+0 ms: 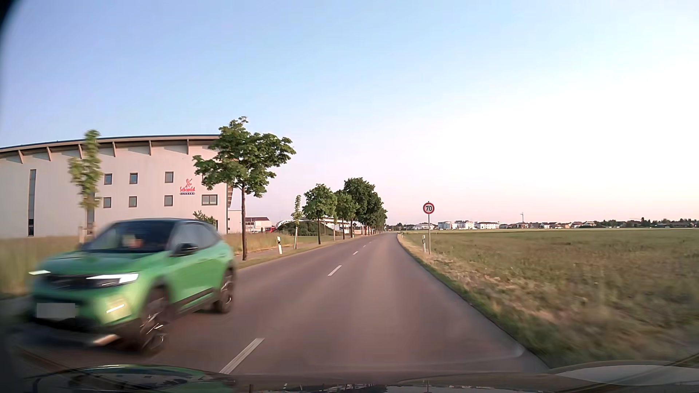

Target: Follow the waypoints while adhering to traffic rules and regulations

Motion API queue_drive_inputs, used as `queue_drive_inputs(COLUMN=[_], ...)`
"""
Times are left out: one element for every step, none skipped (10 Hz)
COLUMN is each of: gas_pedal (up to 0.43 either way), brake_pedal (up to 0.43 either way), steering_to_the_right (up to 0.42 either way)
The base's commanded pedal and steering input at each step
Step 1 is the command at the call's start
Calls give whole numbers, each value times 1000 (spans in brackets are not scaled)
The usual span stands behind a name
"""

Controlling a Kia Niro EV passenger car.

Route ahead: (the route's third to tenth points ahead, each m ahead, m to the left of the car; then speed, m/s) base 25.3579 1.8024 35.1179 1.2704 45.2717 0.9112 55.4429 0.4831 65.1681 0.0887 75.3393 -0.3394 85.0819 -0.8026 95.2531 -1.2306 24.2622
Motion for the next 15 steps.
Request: queue_drive_inputs(gas_pedal=[189, 189, 189, 189, 189, 197, 197, 197, 209, 209, 209, 209, 209, 209, 209], brake_pedal=[18, 18, 18, 18, 18, 18, 18, 18, 18, 18, 18, 18, 12, 18, 18], steering_to_the_right=[7, 7, 6, 7, 7, 7, 6, 7, 6, 6, 7, 6, 6, 7, 6])
